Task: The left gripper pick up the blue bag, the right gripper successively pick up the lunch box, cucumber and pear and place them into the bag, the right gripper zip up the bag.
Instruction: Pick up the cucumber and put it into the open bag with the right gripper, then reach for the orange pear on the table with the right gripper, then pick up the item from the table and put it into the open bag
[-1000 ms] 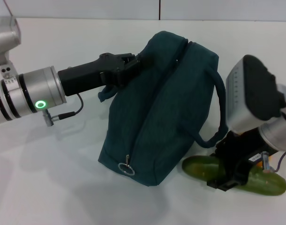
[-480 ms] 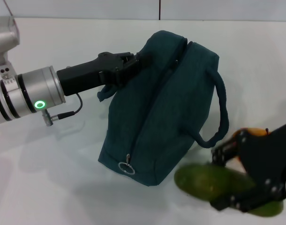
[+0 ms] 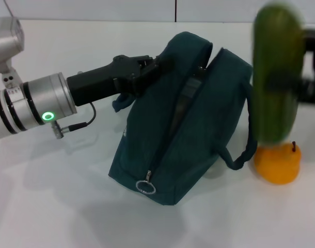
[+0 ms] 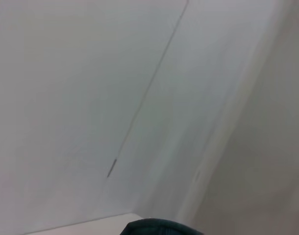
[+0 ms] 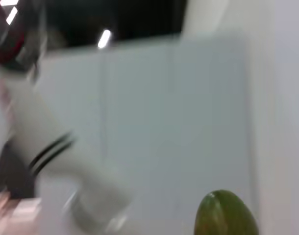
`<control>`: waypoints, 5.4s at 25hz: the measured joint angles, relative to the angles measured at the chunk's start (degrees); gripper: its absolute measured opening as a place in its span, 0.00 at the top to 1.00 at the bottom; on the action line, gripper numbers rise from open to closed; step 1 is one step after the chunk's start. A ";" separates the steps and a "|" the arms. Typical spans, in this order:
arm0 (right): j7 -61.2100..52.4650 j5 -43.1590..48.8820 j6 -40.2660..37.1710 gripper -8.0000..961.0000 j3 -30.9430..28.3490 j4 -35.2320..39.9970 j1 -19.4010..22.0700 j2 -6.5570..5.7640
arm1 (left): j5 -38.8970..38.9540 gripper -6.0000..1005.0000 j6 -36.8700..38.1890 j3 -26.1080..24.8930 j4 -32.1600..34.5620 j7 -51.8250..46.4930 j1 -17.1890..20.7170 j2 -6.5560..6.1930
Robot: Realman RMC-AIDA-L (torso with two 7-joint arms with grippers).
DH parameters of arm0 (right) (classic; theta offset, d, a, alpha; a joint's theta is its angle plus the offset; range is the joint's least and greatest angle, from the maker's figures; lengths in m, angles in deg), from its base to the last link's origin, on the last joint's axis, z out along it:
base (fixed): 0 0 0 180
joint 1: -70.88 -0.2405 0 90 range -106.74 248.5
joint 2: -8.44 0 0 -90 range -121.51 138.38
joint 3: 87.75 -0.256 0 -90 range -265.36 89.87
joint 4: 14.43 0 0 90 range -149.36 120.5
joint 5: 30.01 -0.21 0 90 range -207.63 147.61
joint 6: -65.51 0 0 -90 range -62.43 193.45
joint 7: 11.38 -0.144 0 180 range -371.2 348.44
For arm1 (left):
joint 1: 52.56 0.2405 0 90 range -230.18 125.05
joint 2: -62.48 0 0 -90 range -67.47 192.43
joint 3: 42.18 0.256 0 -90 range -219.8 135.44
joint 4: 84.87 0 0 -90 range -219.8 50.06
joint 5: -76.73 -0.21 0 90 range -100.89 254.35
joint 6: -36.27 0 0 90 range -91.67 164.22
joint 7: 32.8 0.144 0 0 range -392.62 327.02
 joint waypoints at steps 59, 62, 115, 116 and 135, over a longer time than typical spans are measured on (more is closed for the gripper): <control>33.40 -29.48 20.30 0.28 32.81 -30.95 -4.65 0.68 | -0.06 0.87 3.40 0.00 1.65 0.93 0.40 0.03; 33.58 -29.70 19.19 0.22 31.73 -29.75 -2.78 0.22 | -0.03 0.87 3.39 0.00 1.65 0.83 0.43 0.03; 52.03 -23.00 22.04 0.83 18.44 -44.26 13.17 -0.39 | 0.81 0.85 -0.21 0.00 1.83 2.94 1.79 0.05; 52.10 -23.00 22.04 0.86 18.61 -44.25 13.13 -0.38 | 0.83 0.85 -0.21 0.00 1.83 2.94 1.77 0.06; 53.64 -23.63 17.67 0.96 16.47 -43.47 14.02 -0.51 | 0.85 0.84 0.04 0.00 1.83 2.93 1.68 -0.06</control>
